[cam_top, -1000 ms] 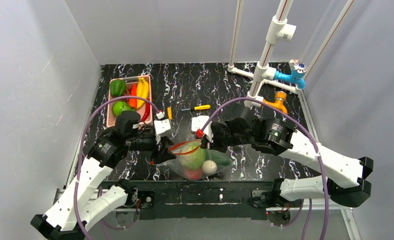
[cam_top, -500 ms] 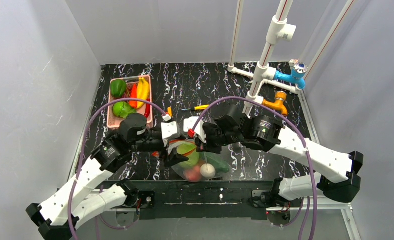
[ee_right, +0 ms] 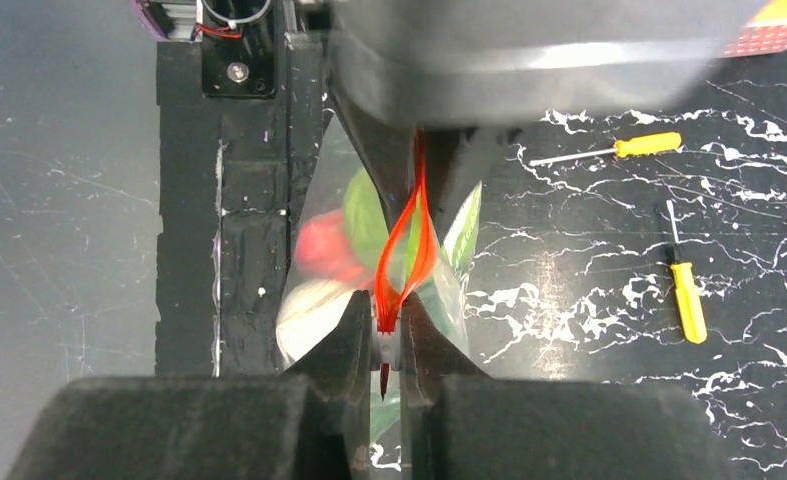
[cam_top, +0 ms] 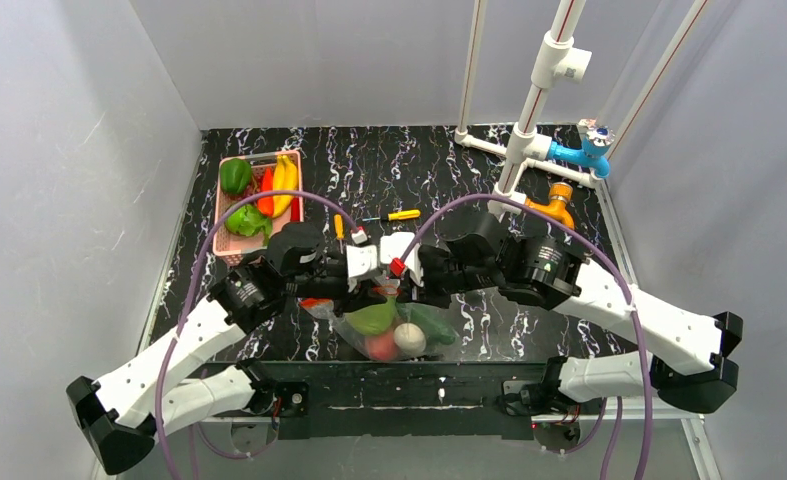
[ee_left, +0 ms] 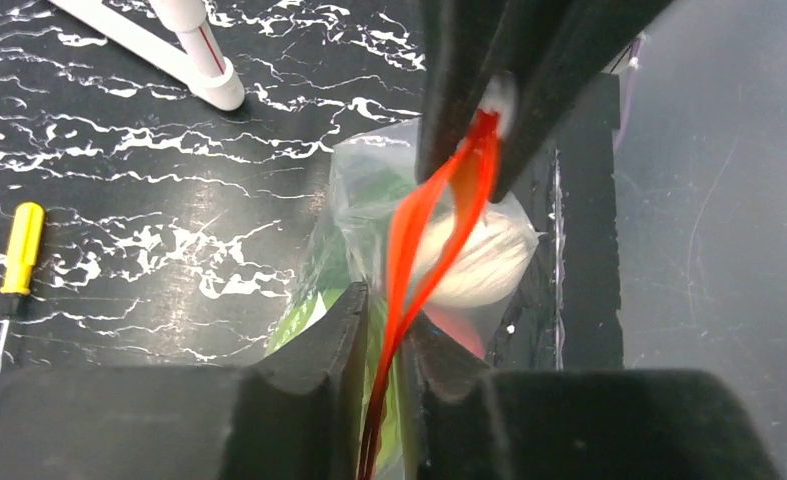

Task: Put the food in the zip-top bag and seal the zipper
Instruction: Zip the zipper food storage bag at the center of the board.

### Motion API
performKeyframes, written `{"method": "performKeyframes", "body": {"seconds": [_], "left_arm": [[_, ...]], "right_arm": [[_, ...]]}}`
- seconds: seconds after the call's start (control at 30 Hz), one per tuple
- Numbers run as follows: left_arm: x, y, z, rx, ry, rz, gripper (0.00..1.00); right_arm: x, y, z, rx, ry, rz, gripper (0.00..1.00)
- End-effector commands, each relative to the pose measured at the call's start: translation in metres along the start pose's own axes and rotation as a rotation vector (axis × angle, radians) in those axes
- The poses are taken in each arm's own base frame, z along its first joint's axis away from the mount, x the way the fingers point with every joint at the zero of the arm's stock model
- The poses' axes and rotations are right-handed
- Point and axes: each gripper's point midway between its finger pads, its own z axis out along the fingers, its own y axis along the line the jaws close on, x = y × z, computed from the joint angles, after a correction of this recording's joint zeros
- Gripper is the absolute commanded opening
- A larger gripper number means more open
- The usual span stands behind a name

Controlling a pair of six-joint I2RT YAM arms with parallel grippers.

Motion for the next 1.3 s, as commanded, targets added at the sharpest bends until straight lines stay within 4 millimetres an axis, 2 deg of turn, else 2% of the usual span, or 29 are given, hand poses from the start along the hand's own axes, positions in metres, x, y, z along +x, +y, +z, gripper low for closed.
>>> {"method": "performKeyframes", "body": {"seconds": [0.0,0.03,0.07,0.1,0.2,0.37,0.43,0.57,0.73,0.9,0.97,1.13,1.17,1.2,1.27], "left_arm": [[0.01,-0.003,-0.01,-0.029,0.022,0.02,0.06],[0.011,-0.005,-0.011,-0.029,0.018,0.013,0.01],[0.01,-0.005,-0.012,-0.032,0.01,0.006,0.0],[0.009,-0.006,-0.013,-0.033,0.004,0.0,0.0],[0.009,-0.008,-0.014,-0.037,-0.011,-0.017,0.0],[0.002,-0.016,-0.012,0.001,-0.06,-0.035,0.0],[0.0,-0.018,-0.013,0.009,-0.075,-0.036,0.0],[-0.003,-0.023,-0.015,0.024,-0.097,-0.042,0.0],[-0.004,-0.026,-0.017,0.033,-0.097,-0.053,0.0],[-0.007,-0.026,-0.019,0.026,-0.104,-0.051,0.0],[-0.008,-0.027,-0.019,0.033,-0.105,-0.052,0.0],[-0.008,-0.027,-0.019,0.034,-0.1,-0.058,0.0],[-0.009,-0.028,-0.02,0.035,-0.1,-0.063,0.04],[-0.01,-0.029,-0.022,0.034,-0.103,-0.069,0.16],[-0.015,-0.031,-0.025,0.036,-0.112,-0.082,0.38]], "right_arm": [[-0.024,-0.005,-0.009,0.041,-0.126,-0.026,0.04],[-0.023,-0.008,-0.009,0.059,-0.132,-0.013,0.23],[-0.022,-0.011,-0.009,0.086,-0.145,0.01,0.46],[-0.018,-0.014,-0.007,0.118,-0.157,0.056,0.62],[-0.015,-0.018,-0.011,0.164,-0.286,0.144,0.96],[-0.013,-0.003,-0.016,0.087,-0.461,0.182,0.99],[-0.011,0.001,-0.015,0.042,-0.502,0.198,0.98],[-0.021,0.005,-0.024,-0.1,-0.604,0.207,0.85],[-0.018,-0.002,-0.015,-0.119,-0.573,0.202,0.8],[-0.018,-0.001,-0.007,-0.163,-0.546,0.184,0.65],[-0.021,-0.001,-0.006,-0.174,-0.553,0.184,0.56],[-0.023,-0.004,-0.001,-0.189,-0.552,0.188,0.14],[-0.023,-0.005,-0.001,-0.184,-0.549,0.191,0.05],[-0.022,-0.007,-0.001,-0.178,-0.547,0.196,0.01],[-0.021,-0.009,0.0,-0.18,-0.541,0.215,0.01]]}}
